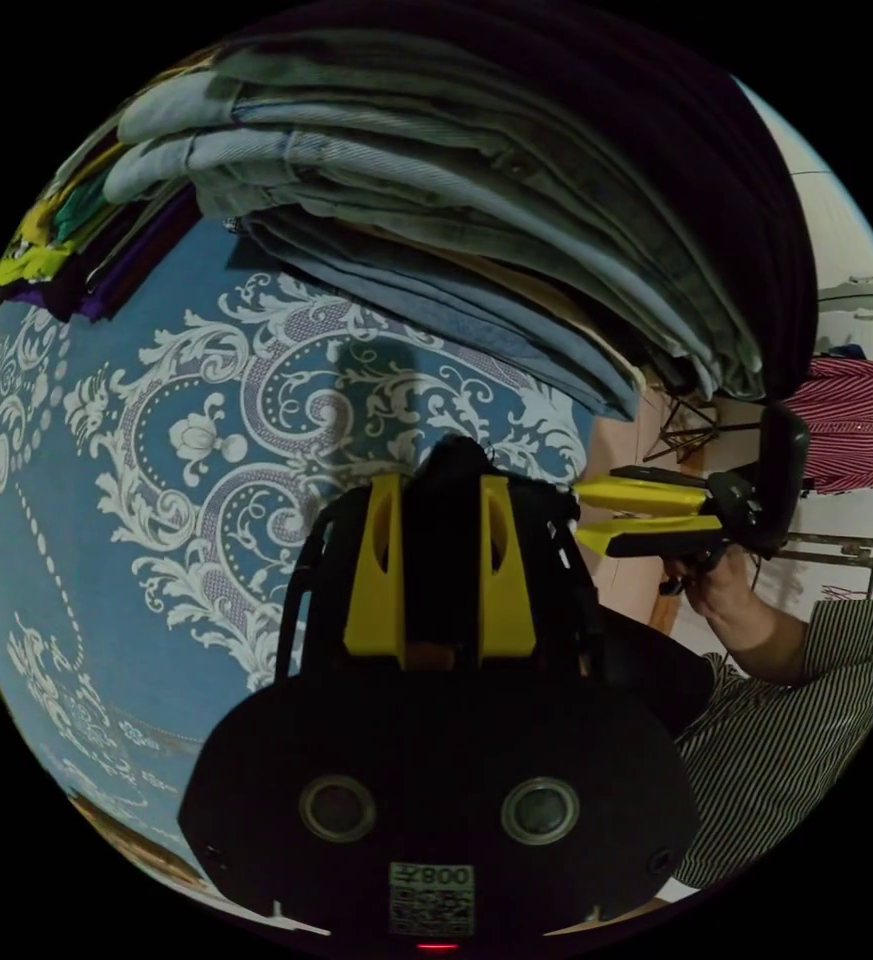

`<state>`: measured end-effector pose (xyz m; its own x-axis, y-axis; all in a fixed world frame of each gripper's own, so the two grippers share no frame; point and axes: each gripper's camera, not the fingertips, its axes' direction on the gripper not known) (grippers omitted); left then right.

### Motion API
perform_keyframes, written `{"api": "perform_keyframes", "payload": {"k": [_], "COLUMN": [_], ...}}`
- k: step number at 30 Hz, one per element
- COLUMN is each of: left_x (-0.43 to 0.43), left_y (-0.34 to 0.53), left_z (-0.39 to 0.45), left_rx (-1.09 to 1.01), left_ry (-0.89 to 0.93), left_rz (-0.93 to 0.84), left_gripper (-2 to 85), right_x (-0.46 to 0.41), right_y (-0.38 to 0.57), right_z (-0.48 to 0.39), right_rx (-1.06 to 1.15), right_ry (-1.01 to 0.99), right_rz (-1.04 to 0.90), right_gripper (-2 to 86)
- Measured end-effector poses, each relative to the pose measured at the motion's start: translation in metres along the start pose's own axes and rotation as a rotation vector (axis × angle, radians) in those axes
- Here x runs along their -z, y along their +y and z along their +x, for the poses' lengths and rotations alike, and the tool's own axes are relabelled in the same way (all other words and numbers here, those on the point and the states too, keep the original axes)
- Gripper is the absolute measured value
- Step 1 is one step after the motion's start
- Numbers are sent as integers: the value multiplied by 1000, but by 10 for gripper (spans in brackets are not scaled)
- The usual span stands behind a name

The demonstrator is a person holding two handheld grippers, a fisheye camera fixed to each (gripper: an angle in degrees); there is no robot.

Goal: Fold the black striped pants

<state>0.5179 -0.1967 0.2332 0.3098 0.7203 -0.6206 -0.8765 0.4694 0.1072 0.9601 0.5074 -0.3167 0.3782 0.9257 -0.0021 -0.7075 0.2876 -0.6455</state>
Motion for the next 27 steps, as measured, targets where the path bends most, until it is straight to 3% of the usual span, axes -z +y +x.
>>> {"api": "perform_keyframes", "payload": {"k": [14,27], "left_x": [14,84], "left_y": [9,107], "left_z": [21,39], "left_rx": [29,-31], "left_ry": [56,41], "left_rz": [33,190], "left_gripper": [58,54], "right_x": [-23,-58], "right_y": [41,95], "right_z": [-14,-122], "right_rx": [-12,133], "right_ry": [-118,-189], "right_rz": [-2,83], "right_gripper": [43,30]}}
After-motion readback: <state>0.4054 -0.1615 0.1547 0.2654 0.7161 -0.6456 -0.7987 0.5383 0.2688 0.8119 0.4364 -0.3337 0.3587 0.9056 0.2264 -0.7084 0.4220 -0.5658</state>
